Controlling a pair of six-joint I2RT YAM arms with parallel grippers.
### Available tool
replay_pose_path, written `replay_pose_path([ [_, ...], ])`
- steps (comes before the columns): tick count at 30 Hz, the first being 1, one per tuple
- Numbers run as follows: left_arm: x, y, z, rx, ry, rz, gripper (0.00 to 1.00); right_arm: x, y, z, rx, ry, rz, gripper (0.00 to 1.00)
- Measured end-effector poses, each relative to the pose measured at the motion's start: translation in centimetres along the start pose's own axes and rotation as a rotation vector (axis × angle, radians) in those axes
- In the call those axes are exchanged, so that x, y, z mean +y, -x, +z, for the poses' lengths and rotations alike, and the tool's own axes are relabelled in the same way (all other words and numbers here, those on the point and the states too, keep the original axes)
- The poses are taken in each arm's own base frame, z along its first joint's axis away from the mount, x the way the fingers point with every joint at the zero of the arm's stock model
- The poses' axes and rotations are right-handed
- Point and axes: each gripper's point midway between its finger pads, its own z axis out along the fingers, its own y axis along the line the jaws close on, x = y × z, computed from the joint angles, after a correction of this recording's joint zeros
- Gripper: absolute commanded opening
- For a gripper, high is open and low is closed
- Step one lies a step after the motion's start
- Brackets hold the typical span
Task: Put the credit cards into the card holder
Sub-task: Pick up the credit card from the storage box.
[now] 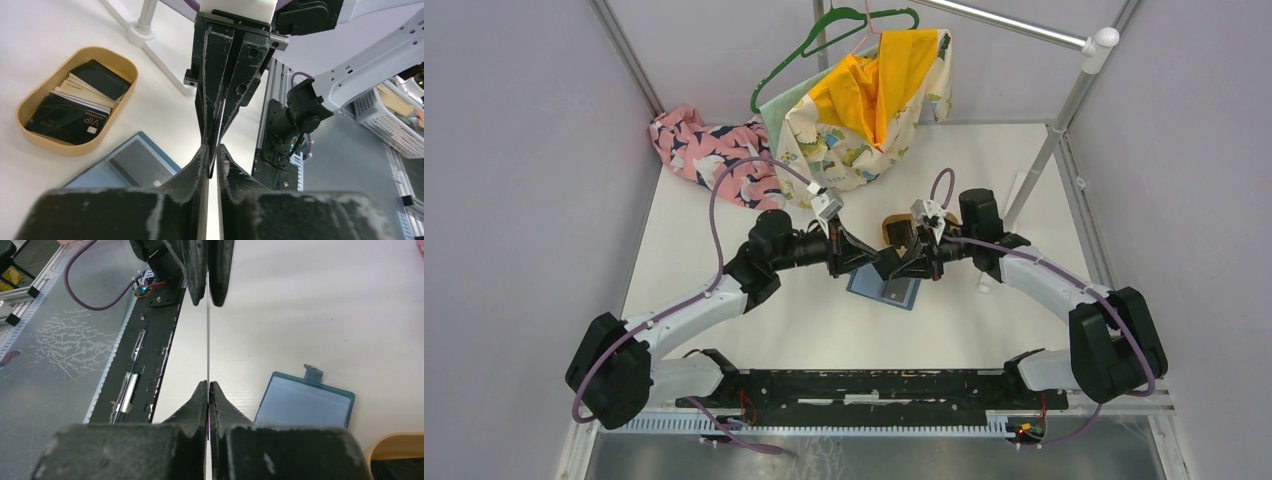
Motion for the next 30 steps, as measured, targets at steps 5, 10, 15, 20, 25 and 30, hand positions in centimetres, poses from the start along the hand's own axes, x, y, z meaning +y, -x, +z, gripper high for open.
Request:
replay_pose_path([
  [5, -0.1, -0.2, -0.1, -0.004, -0.002, -0.006, 0.67, 0.1, 0.5, 0.1, -0.016, 0.005, 0.006, 0.00],
  [10, -0.3, -1.5, -0.8, -0.073, -0.020, -0.061, 0.64, 0.4, 1.4, 0.1, -0.053, -0.009, 0.030, 0.00],
  [15, -0.6, -1.3, -1.0, -0.141, -0.039, -0.103, 0.58, 0.7, 2.3, 0.1, -0.080, -0.018, 0.038, 0.00],
  [20, -0.9, -0.1, -0.5, -0.198, -0.078, -0.116, 0.29, 0.8, 2.7, 0.3, -0.088, -0.017, 0.045, 0.00],
  [25, -0.9, 0.3, 0.2, -0.204, -0.104, -0.133, 0.04, 1.1, 2.6, 0.6, -0.086, -0.003, 0.045, 0.02],
  [30, -0.8, -0.1, 0.2, -0.191, -0.106, -0.139, 0.02, 1.0, 1.8, 0.7, -0.064, -0.004, 0.021, 0.49],
])
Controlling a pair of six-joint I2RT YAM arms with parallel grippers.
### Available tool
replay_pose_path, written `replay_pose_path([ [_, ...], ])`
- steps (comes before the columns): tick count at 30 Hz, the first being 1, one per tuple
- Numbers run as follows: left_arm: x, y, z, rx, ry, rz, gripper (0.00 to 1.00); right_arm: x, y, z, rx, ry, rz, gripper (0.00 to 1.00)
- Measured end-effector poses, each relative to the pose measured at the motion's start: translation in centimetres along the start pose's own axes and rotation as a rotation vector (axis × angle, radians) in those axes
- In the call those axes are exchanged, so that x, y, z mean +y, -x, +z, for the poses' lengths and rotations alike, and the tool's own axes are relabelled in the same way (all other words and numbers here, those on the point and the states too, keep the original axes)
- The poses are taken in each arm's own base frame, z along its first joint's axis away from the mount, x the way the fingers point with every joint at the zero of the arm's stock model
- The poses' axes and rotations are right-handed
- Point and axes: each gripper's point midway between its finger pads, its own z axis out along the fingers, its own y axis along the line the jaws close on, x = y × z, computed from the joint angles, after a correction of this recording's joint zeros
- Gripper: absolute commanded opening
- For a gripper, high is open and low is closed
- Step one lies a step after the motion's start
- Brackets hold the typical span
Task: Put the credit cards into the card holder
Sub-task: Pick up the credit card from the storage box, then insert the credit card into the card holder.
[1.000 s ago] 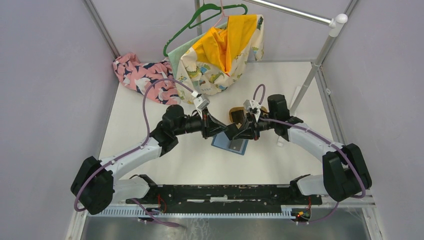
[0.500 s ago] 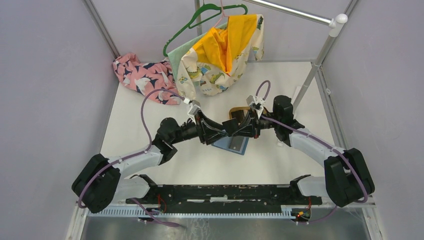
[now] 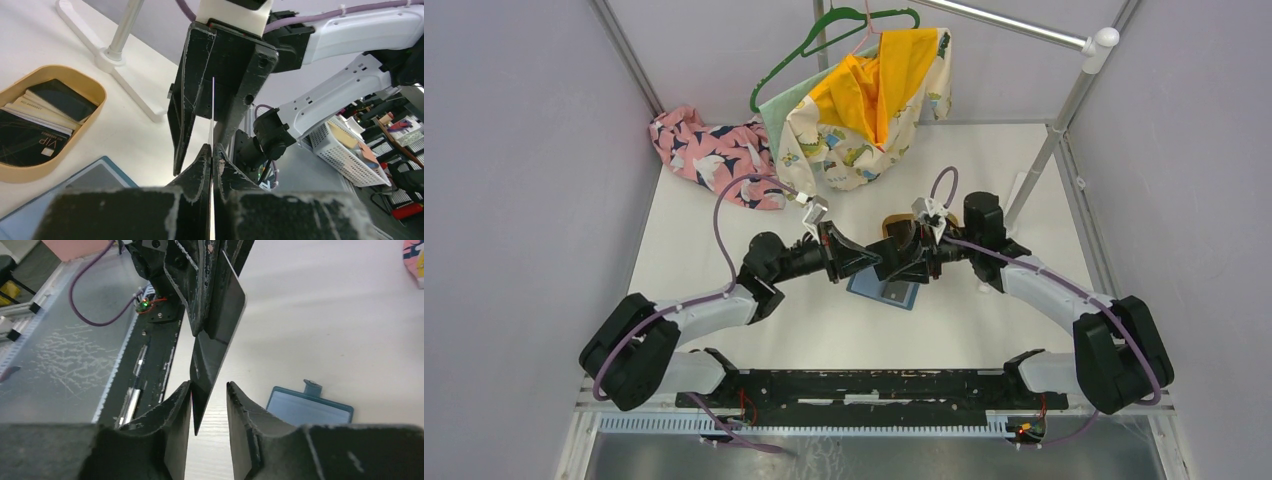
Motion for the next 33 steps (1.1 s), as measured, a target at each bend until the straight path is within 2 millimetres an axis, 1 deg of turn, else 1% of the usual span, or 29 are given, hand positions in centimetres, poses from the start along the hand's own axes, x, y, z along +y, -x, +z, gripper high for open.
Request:
replay_pose_path([
  [3, 0.6, -0.3, -0.4, 0.024, 0.037, -0.017, 0.02, -0.8, -0.7, -0.2, 0.044, -0.030, -0.052, 0.73],
  [4, 1.0, -0.5, -0.6, 0.039, 0.056, -0.018, 0.02, -1.6, -1.1, -0.5, 0.085, -0.063, -0.117, 0.80],
  [5, 1.6, -0.8, -0.9, 0.067, 0.095, -0.024, 0.02, -2.3, -1.2, -0.8, 0.122, -0.092, -0.178, 0.91],
  [6, 2.2, -1.1, -1.2, 0.093, 0.134, -0.026, 0.02, -3.1, -1.6, -1.3, 0.174, -0.127, -0.260, 0.98],
  [8, 3.3, -1.7, -1.6, 0.153, 0.210, -0.039, 0.02, -3.5, -2.4, -2.4, 0.253, -0.162, -0.390, 0.98],
  [9, 4.0, -2.0, -1.8, 0.188, 0.253, -0.045, 0.02, -3.3, -3.1, -3.0, 0.290, -0.167, -0.463, 0.98],
  [11, 5.1, -2.7, -2.3, 0.249, 0.332, -0.063, 0.02, -2.3, -4.6, -3.7, 0.333, -0.148, -0.583, 0.98],
  [12, 5.5, -3.0, -2.7, 0.275, 0.366, -0.071, 0.02, -1.6, -5.7, -4.0, 0.349, -0.131, -0.621, 0.98],
  [13, 6.1, -3.6, -3.2, 0.307, 0.409, -0.084, 0.02, -0.8, -7.2, -4.2, 0.367, -0.105, -0.654, 0.97],
  [14, 6.6, -4.0, -3.5, 0.329, 0.436, -0.091, 0.02, -0.2, -8.6, -4.3, 0.381, -0.079, -0.660, 0.93],
  [15, 7.0, -4.5, -3.9, 0.353, 0.466, -0.103, 0.02, 0.2, -9.6, -4.2, 0.392, -0.056, -0.659, 0.86],
  [16, 7.5, -5.1, -4.3, 0.380, 0.492, -0.117, 0.02, 0.7, -10.8, -4.1, 0.409, -0.022, -0.652, 0.70],
  [18, 8.4, -6.2, -4.9, 0.425, 0.539, -0.137, 0.02, 1.2, -12.0, -3.2, 0.432, 0.034, -0.656, 0.34],
  [20, 8.8, -7.0, -5.3, 0.456, 0.566, -0.155, 0.02, 1.5, -12.7, -2.3, 0.452, 0.074, -0.665, 0.18],
  [22, 9.2, -7.6, -5.7, 0.478, 0.583, -0.162, 0.02, 1.6, -13.7, -1.6, 0.489, 0.099, -0.654, 0.07],
  [24, 9.5, -8.0, -5.8, 0.488, 0.590, -0.168, 0.02, 1.5, -14.7, -1.2, 0.535, 0.113, -0.650, 0.02],
  [25, 9.6, -8.1, -5.8, 0.492, 0.593, -0.171, 0.02, 1.4, -15.3, -1.0, 0.559, 0.120, -0.648, 0.01],
  [30, 10.5, -9.6, -5.7, 0.529, 0.597, -0.201, 0.02, 0.6, -17.3, -0.7, 0.674, 0.111, -0.655, 0.01],
  [33, 11.2, -10.1, -5.5, 0.542, 0.590, -0.223, 0.02, -0.4, -17.8, -1.3, 0.737, 0.073, -0.661, 0.02],
])
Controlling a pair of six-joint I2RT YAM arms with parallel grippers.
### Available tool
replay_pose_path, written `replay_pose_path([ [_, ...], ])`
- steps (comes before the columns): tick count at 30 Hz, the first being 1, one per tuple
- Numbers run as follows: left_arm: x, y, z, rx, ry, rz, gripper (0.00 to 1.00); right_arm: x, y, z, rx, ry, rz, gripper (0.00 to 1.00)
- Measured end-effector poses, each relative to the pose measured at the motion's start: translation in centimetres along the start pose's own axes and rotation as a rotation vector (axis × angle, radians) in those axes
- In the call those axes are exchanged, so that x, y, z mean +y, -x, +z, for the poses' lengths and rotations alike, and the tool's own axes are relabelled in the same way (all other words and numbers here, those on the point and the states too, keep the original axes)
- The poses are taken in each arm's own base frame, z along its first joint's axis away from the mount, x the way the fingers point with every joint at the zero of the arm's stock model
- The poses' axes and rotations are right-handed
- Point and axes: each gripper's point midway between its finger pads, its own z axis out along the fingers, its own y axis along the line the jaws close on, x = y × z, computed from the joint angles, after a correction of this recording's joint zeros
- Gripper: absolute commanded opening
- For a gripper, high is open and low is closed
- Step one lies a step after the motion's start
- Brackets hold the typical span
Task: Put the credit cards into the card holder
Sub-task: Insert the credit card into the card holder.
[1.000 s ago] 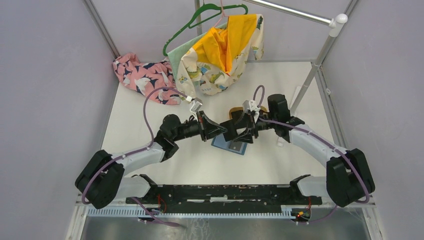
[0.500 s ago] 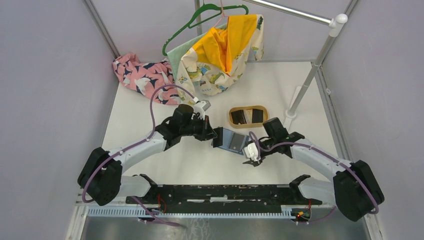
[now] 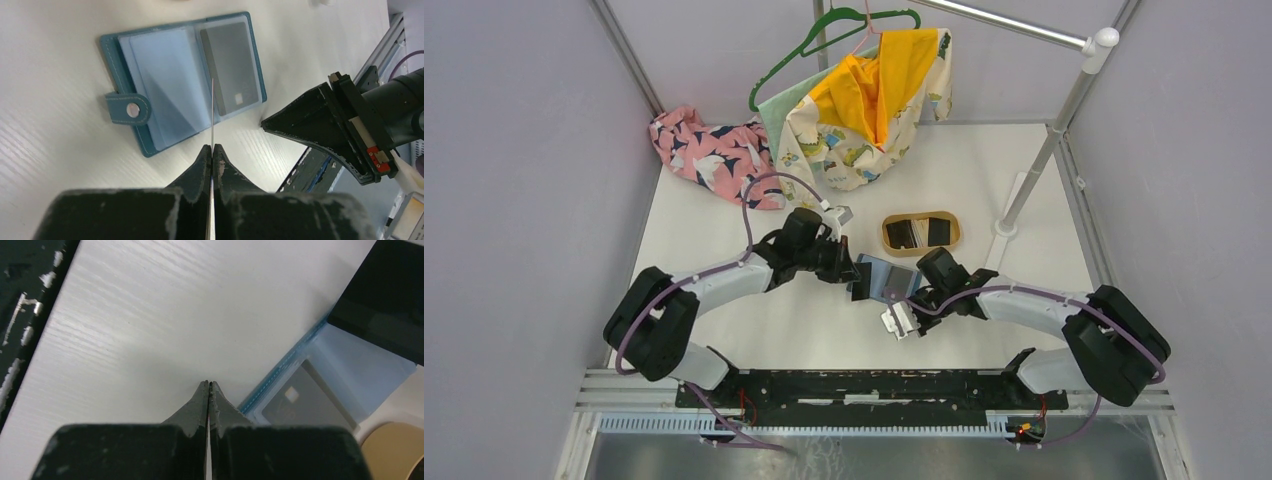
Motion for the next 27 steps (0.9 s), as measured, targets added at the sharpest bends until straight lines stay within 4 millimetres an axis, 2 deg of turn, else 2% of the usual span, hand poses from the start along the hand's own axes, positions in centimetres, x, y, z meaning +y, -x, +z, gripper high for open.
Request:
replay_pose_path([
  [6, 0.8, 1.0, 0.6, -0.007, -0.044, -0.028, 0.02, -1.7, -2.0, -1.0, 0.115, -0.050, 0.014, 0.02],
  [10, 1.2, 1.2, 1.1, -0.008, -0.078, -0.051, 0.02, -3.1, -4.0, -2.5, 0.180, -0.108, 0.056, 0.02],
  [15, 0.8, 1.0, 2.3, 0.005, -0.141, -0.105, 0.02, -3.8, -5.8, -4.2, 0.222, -0.166, 0.118, 0.05],
  [17, 0.7, 1.0, 2.8, 0.010, -0.159, -0.130, 0.02, -3.9, -5.8, -4.7, 0.206, -0.170, 0.139, 0.11],
  [21, 0.6, 1.2, 3.7, 0.003, -0.185, -0.190, 0.02, -4.0, -4.9, -5.2, 0.121, -0.168, 0.175, 0.11],
  [27, 0.2, 1.9, 4.1, -0.060, -0.227, -0.290, 0.02, -5.0, -4.6, -5.8, 0.070, -0.226, 0.302, 0.05],
])
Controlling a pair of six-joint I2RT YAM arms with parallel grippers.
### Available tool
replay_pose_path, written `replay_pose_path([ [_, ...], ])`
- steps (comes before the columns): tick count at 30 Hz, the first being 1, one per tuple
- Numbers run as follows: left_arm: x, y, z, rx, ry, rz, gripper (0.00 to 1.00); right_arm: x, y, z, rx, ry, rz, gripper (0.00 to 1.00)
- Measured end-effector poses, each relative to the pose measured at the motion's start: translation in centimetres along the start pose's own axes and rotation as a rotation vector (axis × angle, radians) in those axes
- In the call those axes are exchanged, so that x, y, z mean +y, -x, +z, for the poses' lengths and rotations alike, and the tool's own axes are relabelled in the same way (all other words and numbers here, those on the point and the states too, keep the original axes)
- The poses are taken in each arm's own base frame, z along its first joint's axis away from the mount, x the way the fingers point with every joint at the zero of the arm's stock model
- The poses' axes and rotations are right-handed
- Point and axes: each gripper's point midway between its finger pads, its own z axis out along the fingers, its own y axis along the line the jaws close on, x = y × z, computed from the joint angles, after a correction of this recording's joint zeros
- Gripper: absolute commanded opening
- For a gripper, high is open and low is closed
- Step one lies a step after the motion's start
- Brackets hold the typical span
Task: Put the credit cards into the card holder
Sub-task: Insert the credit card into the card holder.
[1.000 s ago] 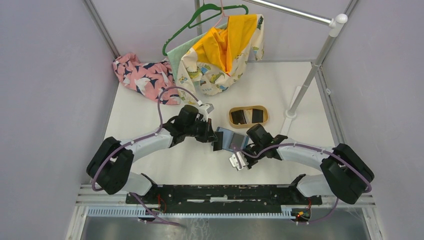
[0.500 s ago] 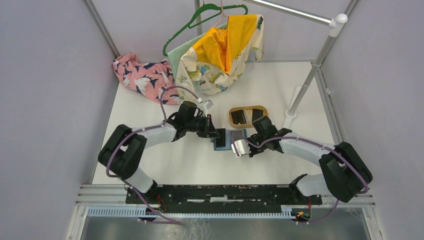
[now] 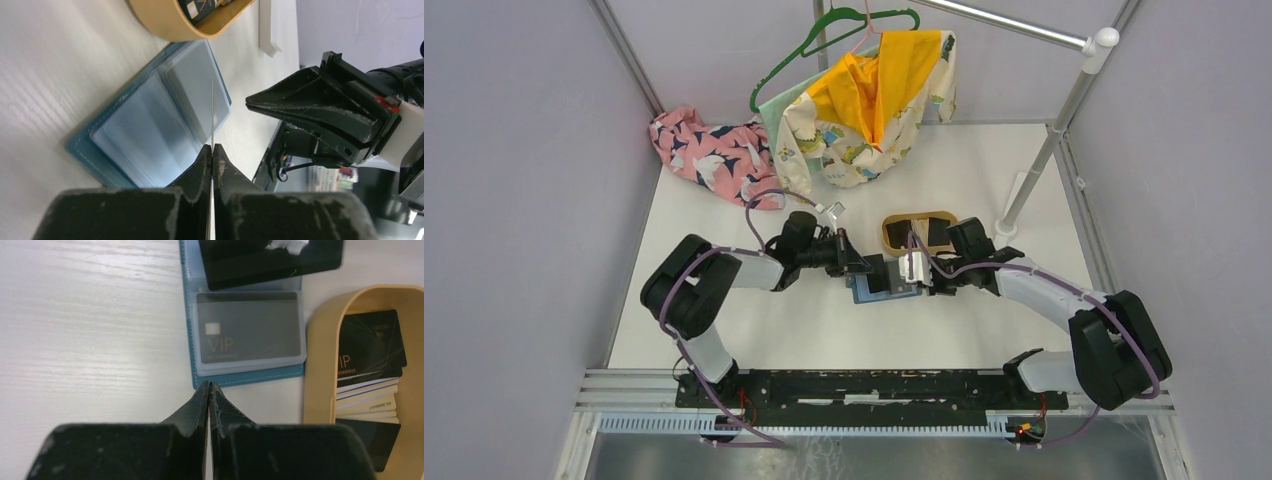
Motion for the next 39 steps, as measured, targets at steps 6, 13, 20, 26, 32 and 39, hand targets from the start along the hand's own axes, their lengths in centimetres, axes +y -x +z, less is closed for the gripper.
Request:
replay_pose_path([
  [6, 0.9, -1.3, -0.4, -0.062, -0.019, -0.123, 0.02, -1.3, 0.3, 0.0, -0.011, -0.065, 0.091, 0.11],
  [13, 0.4, -0.1, -0.5, -0.145, -0.045, -0.144, 0.02, -1.2, -1.0, 1.1, 0.023, -0.062, 0.201, 0.26],
  [20, 0.7, 0.5, -0.2, -0.175, -0.049, -0.151, 0.02, -1.4, -1.5, 1.7, 0.045, -0.045, 0.267, 0.26],
  [26, 1.3, 0.3, 0.0, -0.174, -0.033, -0.162, 0.02, -1.6, -1.9, 1.6, 0.069, -0.061, 0.283, 0.26],
  [32, 1.8, 0.3, 0.1, -0.178, -0.012, -0.173, 0.02, -1.5, -2.6, 1.7, 0.096, -0.066, 0.296, 0.26],
  [39, 2.6, -0.3, 0.3, -0.163, 0.014, -0.193, 0.02, -1.8, -2.7, 1.6, 0.105, -0.074, 0.299, 0.26],
])
